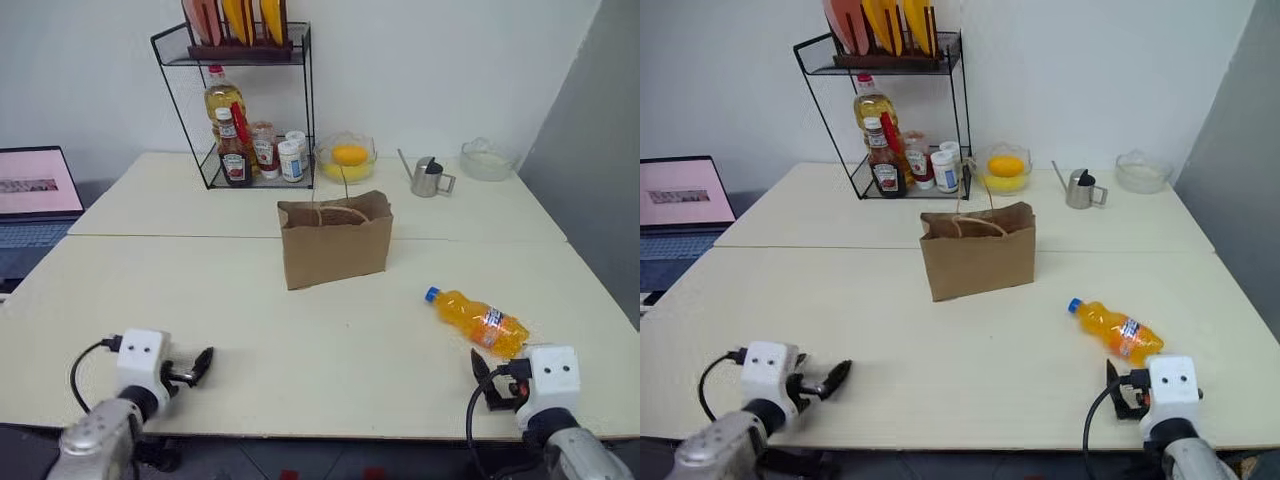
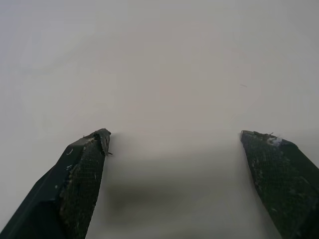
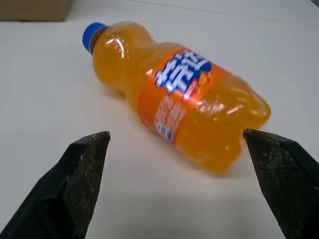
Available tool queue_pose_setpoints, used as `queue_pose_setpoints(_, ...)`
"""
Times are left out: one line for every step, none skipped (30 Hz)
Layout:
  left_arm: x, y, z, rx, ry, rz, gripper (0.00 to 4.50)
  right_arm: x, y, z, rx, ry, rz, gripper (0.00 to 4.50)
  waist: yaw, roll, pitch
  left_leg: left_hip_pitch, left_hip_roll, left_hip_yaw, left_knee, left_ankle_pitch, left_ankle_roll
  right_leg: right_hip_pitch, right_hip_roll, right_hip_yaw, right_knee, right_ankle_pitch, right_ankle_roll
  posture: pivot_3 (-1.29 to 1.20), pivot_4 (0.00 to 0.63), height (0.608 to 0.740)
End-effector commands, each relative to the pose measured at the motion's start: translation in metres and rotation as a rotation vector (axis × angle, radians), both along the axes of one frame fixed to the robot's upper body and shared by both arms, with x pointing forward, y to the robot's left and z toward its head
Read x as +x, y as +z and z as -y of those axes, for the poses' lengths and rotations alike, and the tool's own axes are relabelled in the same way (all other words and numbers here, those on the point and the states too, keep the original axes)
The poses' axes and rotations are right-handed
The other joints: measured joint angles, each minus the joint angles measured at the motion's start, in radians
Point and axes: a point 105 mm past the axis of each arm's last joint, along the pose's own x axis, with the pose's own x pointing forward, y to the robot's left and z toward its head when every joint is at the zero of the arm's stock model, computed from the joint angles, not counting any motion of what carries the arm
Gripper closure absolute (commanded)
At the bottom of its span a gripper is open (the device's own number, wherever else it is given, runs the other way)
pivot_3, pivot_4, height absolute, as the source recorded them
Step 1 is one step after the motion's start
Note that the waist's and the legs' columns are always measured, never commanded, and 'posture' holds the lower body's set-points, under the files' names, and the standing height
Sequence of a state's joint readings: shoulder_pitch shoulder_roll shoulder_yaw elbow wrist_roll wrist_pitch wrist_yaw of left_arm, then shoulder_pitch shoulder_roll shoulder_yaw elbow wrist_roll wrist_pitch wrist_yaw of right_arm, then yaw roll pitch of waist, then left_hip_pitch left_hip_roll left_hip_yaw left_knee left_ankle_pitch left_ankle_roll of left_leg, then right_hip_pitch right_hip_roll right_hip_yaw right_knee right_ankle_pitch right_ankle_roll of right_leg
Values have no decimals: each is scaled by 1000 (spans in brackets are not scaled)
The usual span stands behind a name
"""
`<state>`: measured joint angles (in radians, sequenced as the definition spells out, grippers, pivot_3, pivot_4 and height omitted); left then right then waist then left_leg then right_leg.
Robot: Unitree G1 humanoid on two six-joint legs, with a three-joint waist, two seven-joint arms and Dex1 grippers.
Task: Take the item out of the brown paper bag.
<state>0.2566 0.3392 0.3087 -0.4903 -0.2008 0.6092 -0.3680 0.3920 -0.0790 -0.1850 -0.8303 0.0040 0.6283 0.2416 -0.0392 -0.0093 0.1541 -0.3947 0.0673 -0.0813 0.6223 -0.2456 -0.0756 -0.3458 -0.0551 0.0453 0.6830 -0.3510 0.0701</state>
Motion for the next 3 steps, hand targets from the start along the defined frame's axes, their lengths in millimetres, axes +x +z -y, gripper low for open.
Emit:
queue_pose_setpoints(0,21,44,-5,-66,81,29,0,12,-5,13,-5,47,0,8,0,0,1,0,0,0,0,0,1,0,0,0,0,0,0,150,740)
queue_pose_setpoints(1,25,53,-22,-71,90,29,1,12,-5,12,-7,49,0,10,0,0,1,0,-1,1,0,0,2,0,0,0,0,0,0,150,740)
queue_pose_setpoints(1,27,58,-31,-71,93,29,1,12,-5,12,-9,51,0,10,0,0,1,0,-1,2,0,0,3,0,0,0,0,0,0,150,740)
